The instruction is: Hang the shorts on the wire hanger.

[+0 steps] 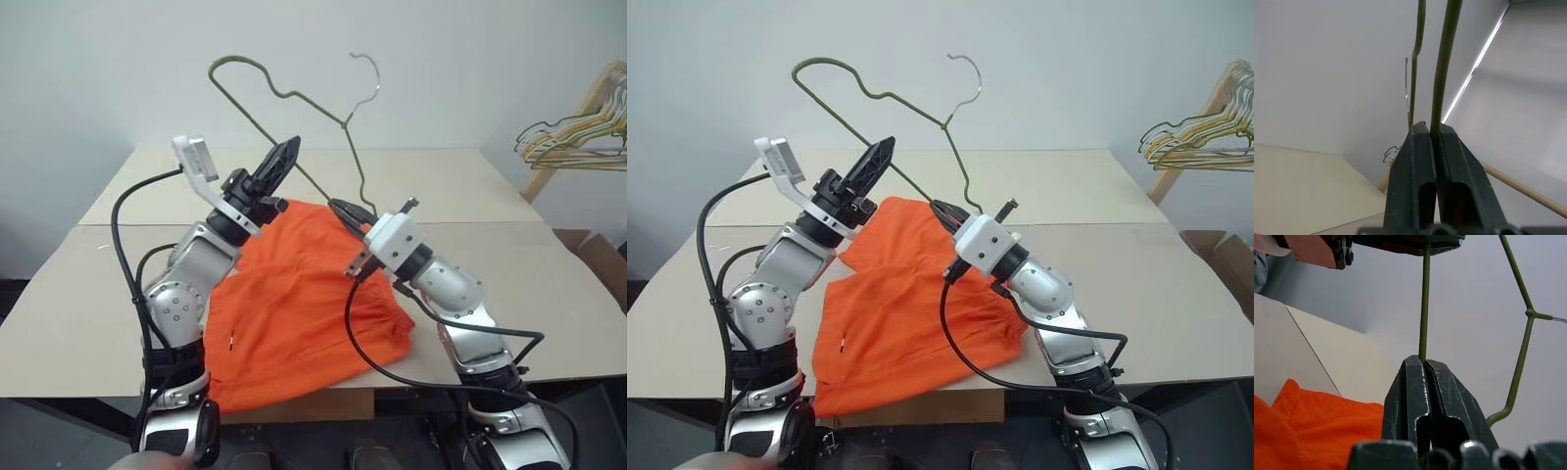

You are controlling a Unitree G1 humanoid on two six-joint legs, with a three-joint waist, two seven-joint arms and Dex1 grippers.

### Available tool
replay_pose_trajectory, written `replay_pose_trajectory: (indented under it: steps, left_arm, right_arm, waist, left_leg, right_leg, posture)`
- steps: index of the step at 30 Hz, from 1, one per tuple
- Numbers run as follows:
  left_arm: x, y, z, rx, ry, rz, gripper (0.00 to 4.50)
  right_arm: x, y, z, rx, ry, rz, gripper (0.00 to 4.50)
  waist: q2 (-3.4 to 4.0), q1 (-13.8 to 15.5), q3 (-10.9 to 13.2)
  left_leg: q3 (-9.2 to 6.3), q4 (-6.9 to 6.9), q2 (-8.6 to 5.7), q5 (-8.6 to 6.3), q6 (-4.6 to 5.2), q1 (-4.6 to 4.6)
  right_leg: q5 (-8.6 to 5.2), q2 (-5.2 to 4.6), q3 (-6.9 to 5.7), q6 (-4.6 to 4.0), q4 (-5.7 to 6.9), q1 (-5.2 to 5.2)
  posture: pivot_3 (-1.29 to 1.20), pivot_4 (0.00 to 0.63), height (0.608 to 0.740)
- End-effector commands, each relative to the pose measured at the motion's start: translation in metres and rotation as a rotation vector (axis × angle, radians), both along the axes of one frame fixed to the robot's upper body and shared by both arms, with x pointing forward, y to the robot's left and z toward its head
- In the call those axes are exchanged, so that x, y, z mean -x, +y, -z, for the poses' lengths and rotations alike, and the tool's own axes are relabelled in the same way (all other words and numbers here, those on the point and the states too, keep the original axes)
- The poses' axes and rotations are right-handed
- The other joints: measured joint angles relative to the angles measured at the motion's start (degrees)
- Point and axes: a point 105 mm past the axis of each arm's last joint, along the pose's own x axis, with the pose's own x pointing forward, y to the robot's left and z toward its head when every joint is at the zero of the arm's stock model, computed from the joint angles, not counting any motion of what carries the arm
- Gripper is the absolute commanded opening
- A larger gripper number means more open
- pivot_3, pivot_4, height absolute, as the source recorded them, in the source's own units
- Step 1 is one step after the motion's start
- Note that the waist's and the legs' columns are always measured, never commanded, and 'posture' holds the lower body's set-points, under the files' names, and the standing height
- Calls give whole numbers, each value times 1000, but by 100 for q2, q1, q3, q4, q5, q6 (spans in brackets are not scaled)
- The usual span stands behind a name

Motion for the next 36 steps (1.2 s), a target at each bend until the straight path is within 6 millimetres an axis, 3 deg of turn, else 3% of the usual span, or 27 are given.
replay_pose_trajectory:
  steps: [1, 2, 6, 13, 17, 20, 23, 26, 36]
  left_arm:
    - [7, -1, -12, 18, -81, 2, 0]
    - [7, 1, -12, 22, -89, -6, 0]
    - [5, 15, -15, 22, -123, -44, 0]
    - [11, 49, -14, -152, -217, -53, 0]
    - [33, 61, -25, -176, -319, 84, 0]
    - [48, 66, -31, -174, -384, 178, 0]
    - [62, 71, -37, -131, -459, 280, 0]
    - [68, 70, -37, -105, -478, 334, 0]
    - [67, 56, -28, -37, -471, 381, 0]
  right_arm:
    - [5, 2, -9, 9, -36, -27, 536]
    - [5, 2, -9, 18, -48, -23, 667]
    - [4, -3, -12, -13, -36, -20, 2068]
    - [13, -46, -32, -162, 243, -260, 2068]
    - [9, -69, -23, -141, 543, -372, 2068]
    - [12, -75, -14, -108, 739, -472, 2068]
    - [24, -74, 4, -15, 939, -606, 2068]
    - [31, -66, 11, 16, 993, -712, 2068]
    - [37, -25, -11, -18, 1016, -910, 2068]
  waist:
    - [0, 1, 0]
    - [0, 1, 0]
    - [0, -1, 0]
    - [1, 3, 1]
    - [1, -2, 2]
    - [1, -12, 2]
    - [2, -15, 2]
    - [2, -13, 2]
    - [2, 12, 2]
  left_leg:
    - [0, 0, -1, 0, 0, 0]
    - [0, 0, 0, 0, 0, 0]
    - [0, 0, 0, 0, 0, 1]
    - [0, 0, 1, 0, 1, -3]
    - [-2, 0, 3, 0, 1, -1]
    - [-1, 0, 9, 0, 2, 1]
    - [-1, -2, 13, 0, 2, 0]
    - [-1, -2, 14, 0, 2, -1]
    - [-10, -1, 14, 0, 2, -11]
  right_leg:
    - [0, 0, 0, 0, 0, 0]
    - [0, 0, 0, 0, 0, 0]
    - [0, 0, 0, 0, 0, 0]
    - [0, 0, -4, 0, -5, 0]
    - [-1, -1, -12, -1, -8, 4]
    - [-2, 3, -14, -4, -8, 4]
    - [-5, 6, -17, -8, -8, 3]
    - [-5, 7, -19, -7, -10, 4]
    - [-5, 7, -24, -5, -8, 1]
  posture:
    - [-14, 0, 740]
    - [-14, 0, 740]
    - [-14, 0, 740]
    - [-13, 0, 740]
    - [-13, 0, 740]
    - [-15, 0, 740]
    - [-17, 0, 740]
    - [-13, 0, 740]
    - [-14, 0, 740]
